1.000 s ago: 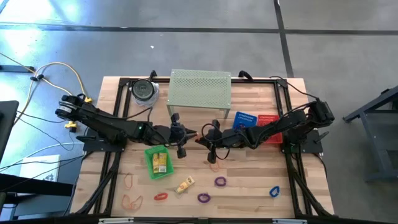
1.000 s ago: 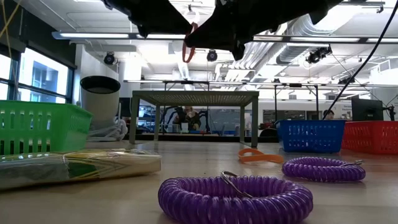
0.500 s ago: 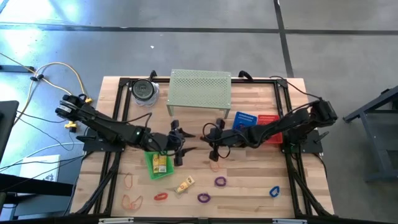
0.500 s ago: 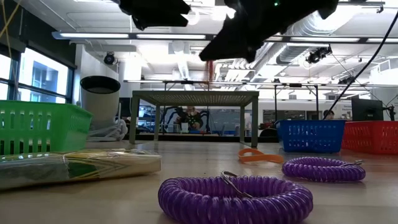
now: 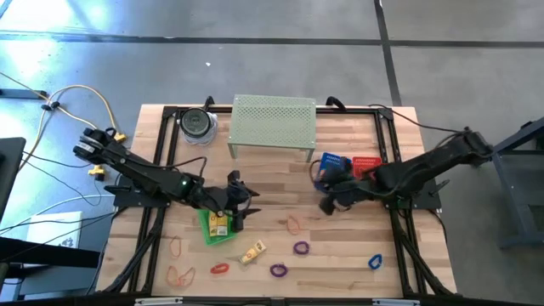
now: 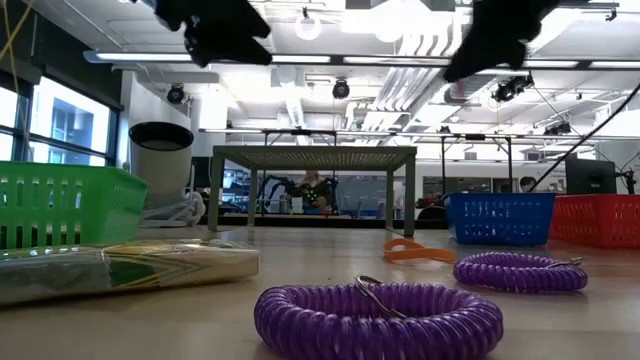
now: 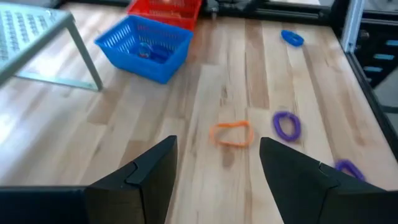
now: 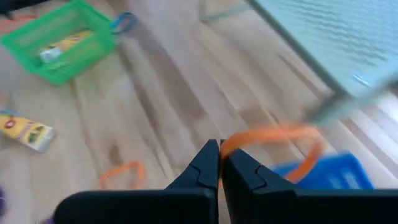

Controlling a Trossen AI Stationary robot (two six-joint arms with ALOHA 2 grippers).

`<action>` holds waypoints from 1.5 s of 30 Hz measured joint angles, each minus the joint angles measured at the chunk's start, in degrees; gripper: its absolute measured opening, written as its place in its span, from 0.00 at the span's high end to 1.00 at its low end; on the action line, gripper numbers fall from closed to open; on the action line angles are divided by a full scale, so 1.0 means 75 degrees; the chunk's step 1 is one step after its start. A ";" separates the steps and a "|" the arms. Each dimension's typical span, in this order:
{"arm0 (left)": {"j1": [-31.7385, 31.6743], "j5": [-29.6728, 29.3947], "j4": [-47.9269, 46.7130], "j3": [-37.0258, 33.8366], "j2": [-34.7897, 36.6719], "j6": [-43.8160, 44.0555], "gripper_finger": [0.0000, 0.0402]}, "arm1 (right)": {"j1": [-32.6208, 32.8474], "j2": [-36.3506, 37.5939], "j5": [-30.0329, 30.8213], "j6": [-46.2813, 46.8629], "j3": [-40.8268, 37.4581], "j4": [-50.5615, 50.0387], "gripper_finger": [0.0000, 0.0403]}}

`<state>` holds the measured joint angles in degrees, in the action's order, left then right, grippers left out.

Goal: Pick & Place Office Desk Supplies
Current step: Put the orange rubber band into the red bin

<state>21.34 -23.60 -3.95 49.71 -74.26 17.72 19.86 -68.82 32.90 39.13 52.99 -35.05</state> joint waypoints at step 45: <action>-0.0057 0.1758 -0.3444 0.0000 0.1921 0.1847 0.45 | -0.3952 -0.1458 -0.4407 0.2505 0.0178 -0.6670 0.99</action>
<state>20.91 -10.42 -29.78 49.71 -59.85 31.57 -9.78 -79.75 -0.15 57.93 54.33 -85.08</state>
